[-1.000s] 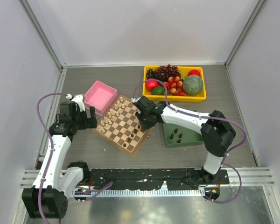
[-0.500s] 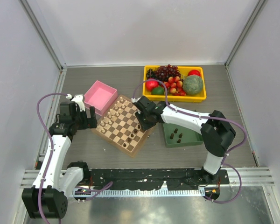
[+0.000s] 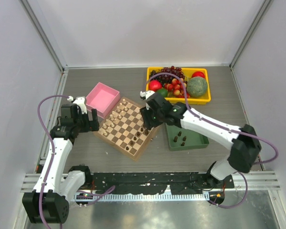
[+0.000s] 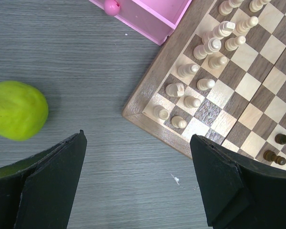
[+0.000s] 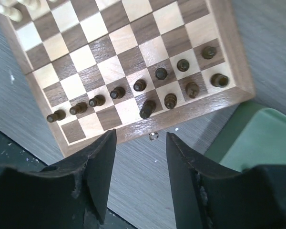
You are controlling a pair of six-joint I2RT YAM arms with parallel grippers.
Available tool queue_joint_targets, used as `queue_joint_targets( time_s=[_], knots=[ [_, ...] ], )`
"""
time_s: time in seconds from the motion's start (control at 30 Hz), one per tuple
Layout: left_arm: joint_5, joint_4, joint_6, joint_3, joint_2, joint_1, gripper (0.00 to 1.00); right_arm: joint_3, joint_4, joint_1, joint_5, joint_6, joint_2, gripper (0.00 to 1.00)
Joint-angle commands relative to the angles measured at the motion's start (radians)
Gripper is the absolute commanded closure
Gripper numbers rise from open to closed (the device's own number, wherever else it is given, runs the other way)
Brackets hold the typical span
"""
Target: Set up the chess pieces on the board
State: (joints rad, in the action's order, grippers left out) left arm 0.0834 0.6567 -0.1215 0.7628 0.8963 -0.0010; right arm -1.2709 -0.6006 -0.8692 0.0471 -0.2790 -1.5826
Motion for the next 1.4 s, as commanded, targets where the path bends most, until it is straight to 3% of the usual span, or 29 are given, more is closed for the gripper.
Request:
queue_joint_targets(
  time_s=[0.0, 0.1, 0.3, 0.43, 0.97, 1.37],
  knots=[
    [0.013, -0.005, 0.013, 0.033, -0.014, -0.004, 0.01, 0.068, 0.033, 0.030, 0.106, -0.017, 0.162, 0.45],
    [0.016, -0.005, 0.011, 0.035, -0.013, -0.004, 0.01, 0.174, 0.045, 0.108, 0.142, -0.064, 0.245, 0.45],
    [0.019, -0.008, 0.011, 0.035, -0.008, -0.004, 0.01, 0.330, 0.033, 0.262, 0.042, -0.100, 0.320, 0.48],
    [0.012, -0.003, 0.010, 0.036, -0.004, -0.004, 0.01, 0.376, -0.039, 0.263, 0.031, -0.103, 0.308, 0.50],
    [0.018, -0.002, 0.011, 0.038, 0.009, -0.004, 0.01, 0.435, -0.025, 0.265, -0.015, -0.085, 0.246, 0.52],
    [0.012, -0.002, 0.013, 0.040, 0.012, -0.004, 0.01, 0.416, 0.001, 0.263, 0.010, -0.068, 0.207, 0.62]
  ],
)
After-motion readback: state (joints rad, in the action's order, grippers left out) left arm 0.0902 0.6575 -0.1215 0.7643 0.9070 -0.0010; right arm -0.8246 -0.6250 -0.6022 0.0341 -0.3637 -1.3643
